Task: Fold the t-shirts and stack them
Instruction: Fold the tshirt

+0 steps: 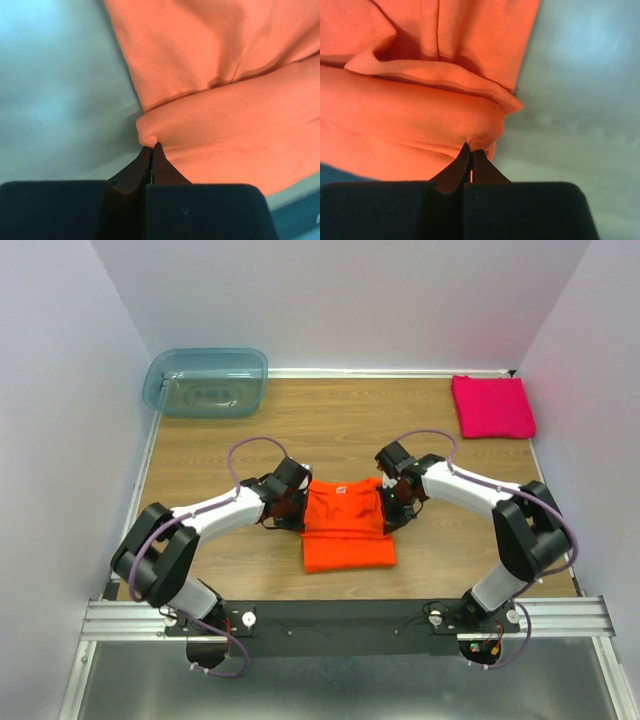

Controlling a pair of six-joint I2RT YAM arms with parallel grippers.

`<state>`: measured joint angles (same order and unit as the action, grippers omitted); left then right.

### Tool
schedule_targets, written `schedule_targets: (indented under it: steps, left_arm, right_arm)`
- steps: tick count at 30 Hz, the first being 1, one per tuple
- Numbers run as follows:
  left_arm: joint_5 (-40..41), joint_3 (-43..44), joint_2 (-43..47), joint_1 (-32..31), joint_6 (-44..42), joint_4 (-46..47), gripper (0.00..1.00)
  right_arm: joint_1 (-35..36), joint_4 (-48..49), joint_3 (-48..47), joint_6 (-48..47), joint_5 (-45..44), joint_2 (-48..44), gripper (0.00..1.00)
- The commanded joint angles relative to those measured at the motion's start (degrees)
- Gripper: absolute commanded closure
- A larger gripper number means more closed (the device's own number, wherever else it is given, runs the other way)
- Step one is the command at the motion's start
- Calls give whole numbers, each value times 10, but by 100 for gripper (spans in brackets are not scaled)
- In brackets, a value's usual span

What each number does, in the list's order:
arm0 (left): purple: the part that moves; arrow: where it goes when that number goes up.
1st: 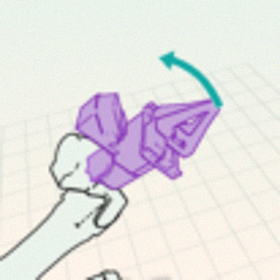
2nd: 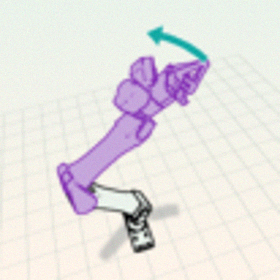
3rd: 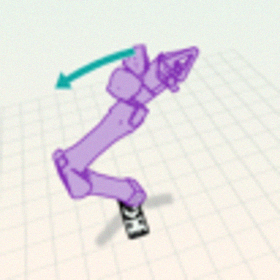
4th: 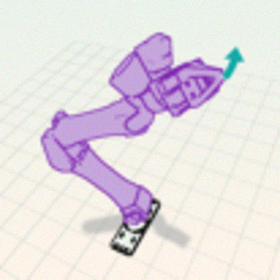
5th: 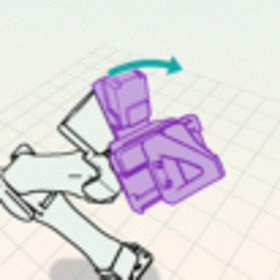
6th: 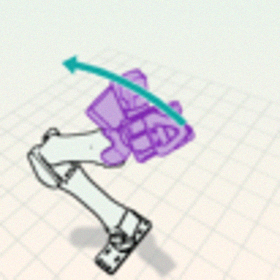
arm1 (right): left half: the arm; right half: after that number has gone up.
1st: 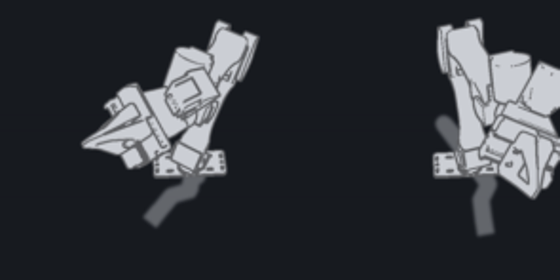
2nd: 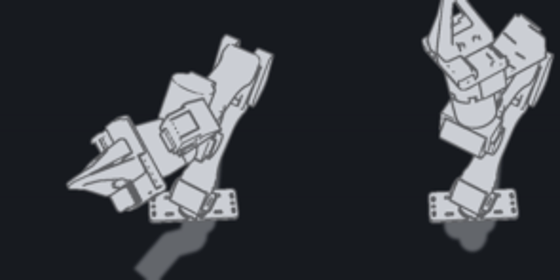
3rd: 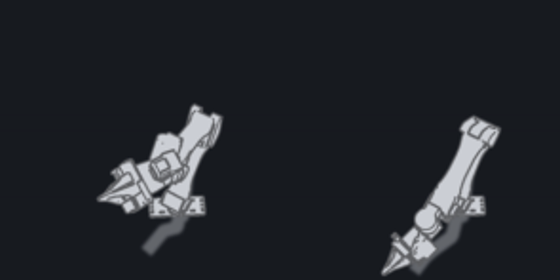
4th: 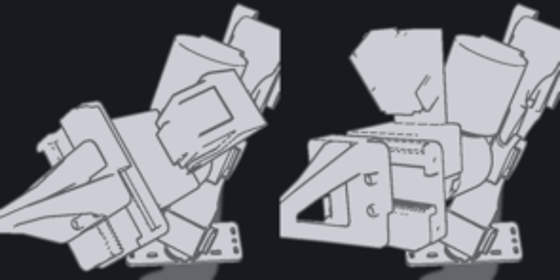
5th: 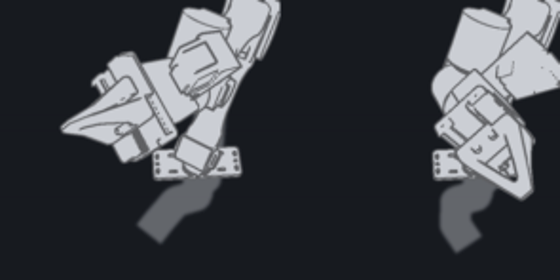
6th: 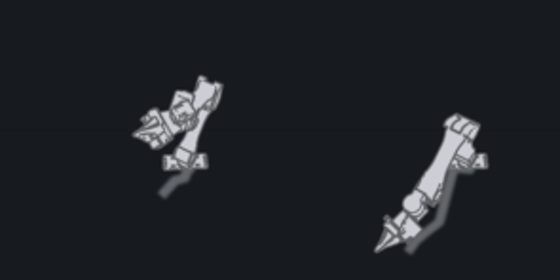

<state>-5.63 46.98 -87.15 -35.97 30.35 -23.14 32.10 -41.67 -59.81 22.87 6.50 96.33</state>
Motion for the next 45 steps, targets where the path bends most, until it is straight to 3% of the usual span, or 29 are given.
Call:
schedule_targets:
  steps: [1, 12, 36, 45]
  left_arm:
    - [25, -8, 51, -9, 29, -88, 100]
    - [103, 94, 86, -9, 32, -142, 100]
    - [130, 161, 124, -9, 29, -176, 100]
    - [137, 171, 52, 3, -8, -113, 100]
  right_arm:
    - [8, -64, 38, 45, 0, -74, 99]
    - [8, -144, -83, 45, -97, -103, 99]
    - [1, -193, -142, 45, -106, -116, 99]
    - [-16, -157, -113, 39, -120, -84, 99]
